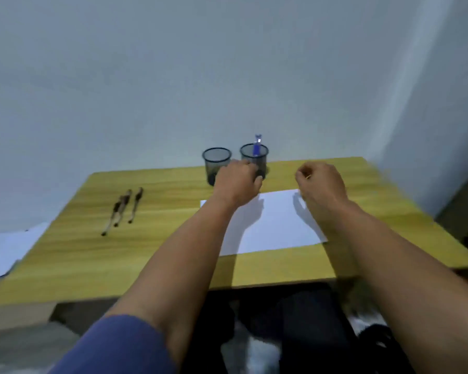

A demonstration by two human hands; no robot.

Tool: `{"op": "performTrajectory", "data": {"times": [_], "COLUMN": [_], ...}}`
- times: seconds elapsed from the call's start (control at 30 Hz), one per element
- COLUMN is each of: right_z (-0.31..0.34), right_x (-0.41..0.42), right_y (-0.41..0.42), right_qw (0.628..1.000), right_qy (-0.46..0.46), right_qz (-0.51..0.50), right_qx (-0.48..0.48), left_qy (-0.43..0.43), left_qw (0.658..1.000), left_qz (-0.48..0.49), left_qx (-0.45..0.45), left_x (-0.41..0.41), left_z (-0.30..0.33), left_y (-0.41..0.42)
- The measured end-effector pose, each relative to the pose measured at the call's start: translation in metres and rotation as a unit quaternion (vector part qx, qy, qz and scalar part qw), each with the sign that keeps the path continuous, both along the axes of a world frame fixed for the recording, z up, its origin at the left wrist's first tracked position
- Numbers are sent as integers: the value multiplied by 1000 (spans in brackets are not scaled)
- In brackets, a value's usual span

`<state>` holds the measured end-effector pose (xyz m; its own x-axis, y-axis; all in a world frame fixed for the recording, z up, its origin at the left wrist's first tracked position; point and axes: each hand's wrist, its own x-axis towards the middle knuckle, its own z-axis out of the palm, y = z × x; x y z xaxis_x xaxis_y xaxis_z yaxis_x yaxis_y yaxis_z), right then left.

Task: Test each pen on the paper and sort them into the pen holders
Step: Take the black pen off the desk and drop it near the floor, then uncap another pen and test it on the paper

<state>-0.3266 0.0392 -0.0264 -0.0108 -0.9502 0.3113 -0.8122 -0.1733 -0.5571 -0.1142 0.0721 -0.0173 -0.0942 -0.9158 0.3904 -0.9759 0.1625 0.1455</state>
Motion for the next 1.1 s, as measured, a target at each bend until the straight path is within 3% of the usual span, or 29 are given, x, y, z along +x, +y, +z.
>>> {"op": "performTrajectory", "data": {"times": [0.27,0.57,0.87,0.97,1.1], "right_z": [-12,-38,-39,-34,-26], "right_x": [218,359,386,366,326], "right_y": [6,18,7,0,-15], "right_qw": [976,938,937,950,955], "right_qy": [3,73,171,142,33], "right_qz": [210,291,247,223,219], "right_qx": [55,171,179,165,195], "left_qy": [60,77,119,123,105], "left_qw": [970,968,967,968,977], "left_qz": [234,229,216,215,183], "left_qx": [36,64,57,29,9], "left_x": [223,302,320,313,292], "left_z": [-29,-74,-82,-78,-62], "left_y": [60,61,53,53,50]}}
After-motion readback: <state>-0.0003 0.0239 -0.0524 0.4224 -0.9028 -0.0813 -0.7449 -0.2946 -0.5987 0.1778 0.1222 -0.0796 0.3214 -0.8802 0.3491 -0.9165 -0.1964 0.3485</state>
